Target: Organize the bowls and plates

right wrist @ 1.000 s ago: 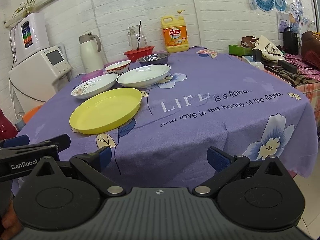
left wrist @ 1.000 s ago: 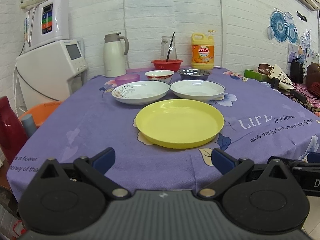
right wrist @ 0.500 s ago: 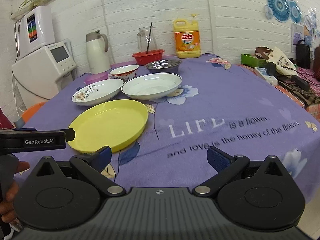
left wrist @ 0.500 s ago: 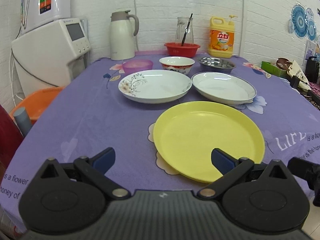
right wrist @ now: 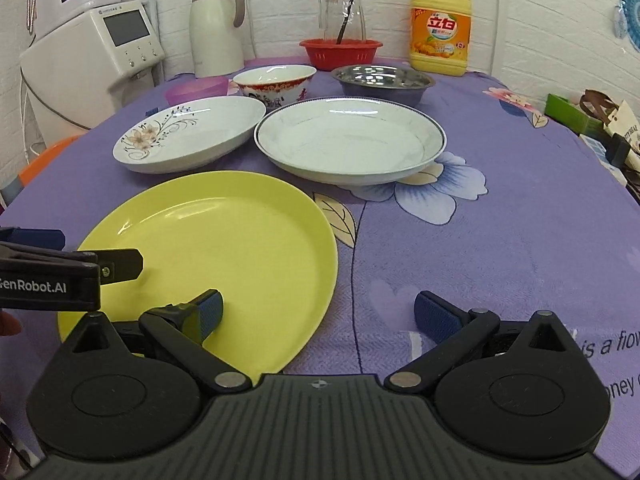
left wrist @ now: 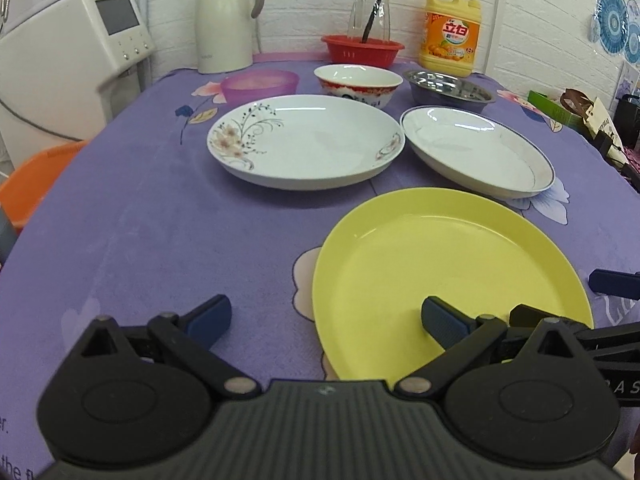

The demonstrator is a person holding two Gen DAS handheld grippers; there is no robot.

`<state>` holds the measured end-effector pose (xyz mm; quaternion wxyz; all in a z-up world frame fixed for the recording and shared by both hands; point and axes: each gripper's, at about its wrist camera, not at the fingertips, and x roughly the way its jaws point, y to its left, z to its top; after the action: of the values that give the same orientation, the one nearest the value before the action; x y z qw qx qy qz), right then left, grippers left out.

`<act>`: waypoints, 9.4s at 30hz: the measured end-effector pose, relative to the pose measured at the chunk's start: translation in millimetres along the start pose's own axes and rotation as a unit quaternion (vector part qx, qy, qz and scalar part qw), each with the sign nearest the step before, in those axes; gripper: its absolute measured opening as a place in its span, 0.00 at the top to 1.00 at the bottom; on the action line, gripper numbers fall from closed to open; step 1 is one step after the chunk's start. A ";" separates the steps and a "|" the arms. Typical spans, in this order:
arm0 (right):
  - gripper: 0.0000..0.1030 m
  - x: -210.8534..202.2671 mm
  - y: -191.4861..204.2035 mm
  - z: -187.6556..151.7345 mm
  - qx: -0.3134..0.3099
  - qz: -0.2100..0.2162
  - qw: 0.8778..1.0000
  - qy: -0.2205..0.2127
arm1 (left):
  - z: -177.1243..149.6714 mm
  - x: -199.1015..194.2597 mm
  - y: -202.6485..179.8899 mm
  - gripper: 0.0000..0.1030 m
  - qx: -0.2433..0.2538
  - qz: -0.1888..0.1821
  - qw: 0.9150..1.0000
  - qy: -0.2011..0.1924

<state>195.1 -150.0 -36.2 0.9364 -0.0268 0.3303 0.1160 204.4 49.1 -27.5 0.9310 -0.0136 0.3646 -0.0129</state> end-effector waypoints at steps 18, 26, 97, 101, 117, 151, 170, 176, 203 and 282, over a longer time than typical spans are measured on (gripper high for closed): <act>0.00 -2.5 10.5 1.8 -0.029 0.045 0.998 -0.027 | 3.5 0.3 -11.9 0.42 0.025 -0.056 0.998 -0.023; 0.00 -7.5 43.4 5.0 -0.041 0.068 0.997 -0.027 | -5.7 -28.7 19.9 0.51 -0.003 -0.014 1.000 -0.020; 0.00 169.2 46.9 171.2 -0.063 0.163 0.983 0.064 | 113.9 72.9 142.2 0.27 -0.096 0.000 0.995 -0.019; 0.00 171.7 57.5 167.6 -0.069 0.152 0.984 0.070 | 110.7 71.6 148.1 0.27 -0.099 -0.007 0.995 -0.021; 0.00 162.9 73.5 153.2 -0.104 0.170 0.978 0.065 | 106.8 94.1 133.5 0.28 -0.084 0.004 0.996 -0.005; 0.00 86.7 68.7 151.3 -0.089 0.163 0.982 -0.032 | 128.2 31.8 97.0 0.61 -0.065 -0.004 0.996 -0.067; 0.00 -4.8 75.6 26.6 -0.070 0.136 0.988 -0.014 | -4.4 -34.0 64.9 0.61 -0.071 -0.024 0.997 -0.036; 0.00 -4.8 74.3 21.5 -0.075 0.119 0.990 -0.028 | -11.6 -24.9 68.2 0.57 -0.075 -0.038 0.996 -0.036; 0.00 37.2 -80.9 72.9 0.058 -0.011 0.996 -0.065 | 113.2 29.8 -10.6 0.27 -0.026 -0.101 0.993 -0.050; 0.00 79.6 -70.4 91.2 0.059 0.030 0.998 -0.011 | 140.8 122.3 -77.5 0.31 0.046 -0.087 0.993 0.057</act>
<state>327.6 -190.9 -16.6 0.9358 0.0401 0.3273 0.1247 388.7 -30.2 -4.5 0.9038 -0.0013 0.4131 -0.1118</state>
